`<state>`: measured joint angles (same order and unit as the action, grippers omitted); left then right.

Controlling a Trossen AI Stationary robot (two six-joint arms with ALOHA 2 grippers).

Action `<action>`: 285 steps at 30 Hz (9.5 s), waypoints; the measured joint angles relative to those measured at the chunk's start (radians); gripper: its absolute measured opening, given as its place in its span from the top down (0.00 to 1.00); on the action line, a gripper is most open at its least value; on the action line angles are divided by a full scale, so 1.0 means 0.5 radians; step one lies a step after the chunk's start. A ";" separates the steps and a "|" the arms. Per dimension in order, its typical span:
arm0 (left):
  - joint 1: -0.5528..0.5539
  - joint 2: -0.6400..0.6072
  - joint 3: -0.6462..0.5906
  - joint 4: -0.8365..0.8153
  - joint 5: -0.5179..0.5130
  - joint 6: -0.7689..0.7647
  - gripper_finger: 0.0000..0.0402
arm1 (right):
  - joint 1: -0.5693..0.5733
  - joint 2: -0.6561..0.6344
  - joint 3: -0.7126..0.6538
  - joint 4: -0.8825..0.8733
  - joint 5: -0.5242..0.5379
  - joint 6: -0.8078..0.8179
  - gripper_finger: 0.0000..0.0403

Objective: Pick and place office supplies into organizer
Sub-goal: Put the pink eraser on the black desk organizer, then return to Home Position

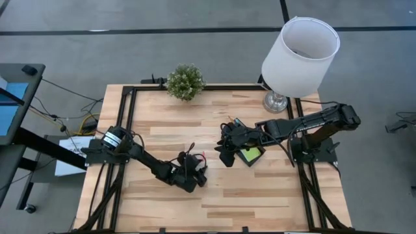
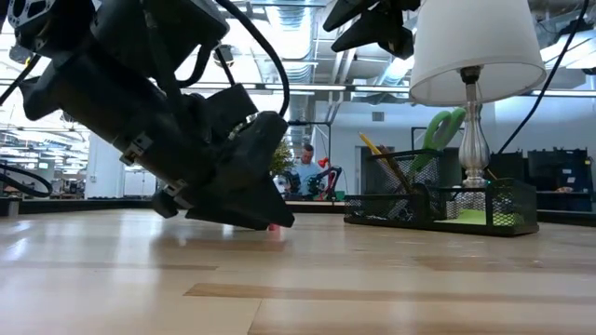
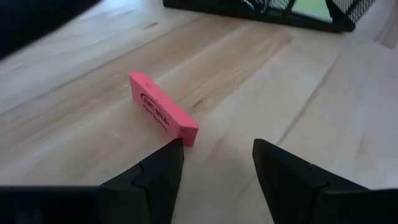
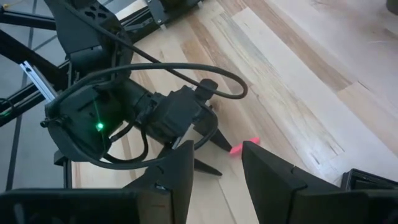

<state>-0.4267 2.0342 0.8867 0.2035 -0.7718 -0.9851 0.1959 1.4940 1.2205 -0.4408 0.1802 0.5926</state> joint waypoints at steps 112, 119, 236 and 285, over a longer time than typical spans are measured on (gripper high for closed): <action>0.860 0.226 1.310 -0.891 1.066 1.984 0.70 | 0.045 -0.045 0.123 1.313 -0.118 0.006 0.68; 0.776 0.117 1.825 -1.732 0.927 1.943 0.63 | 0.059 -0.367 0.123 0.970 -0.350 -0.129 0.68; -0.562 -4.055 -1.751 -0.161 1.158 2.167 0.62 | 0.179 -2.921 -2.428 1.006 0.370 -0.764 0.68; 0.381 -4.057 -1.760 -0.323 1.427 1.977 0.62 | 0.179 -2.923 -2.428 1.007 0.370 -0.764 0.68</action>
<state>-0.2363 0.0059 0.0067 0.0418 -0.0583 0.0036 0.2855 0.0326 0.0063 0.0625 0.3653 0.2104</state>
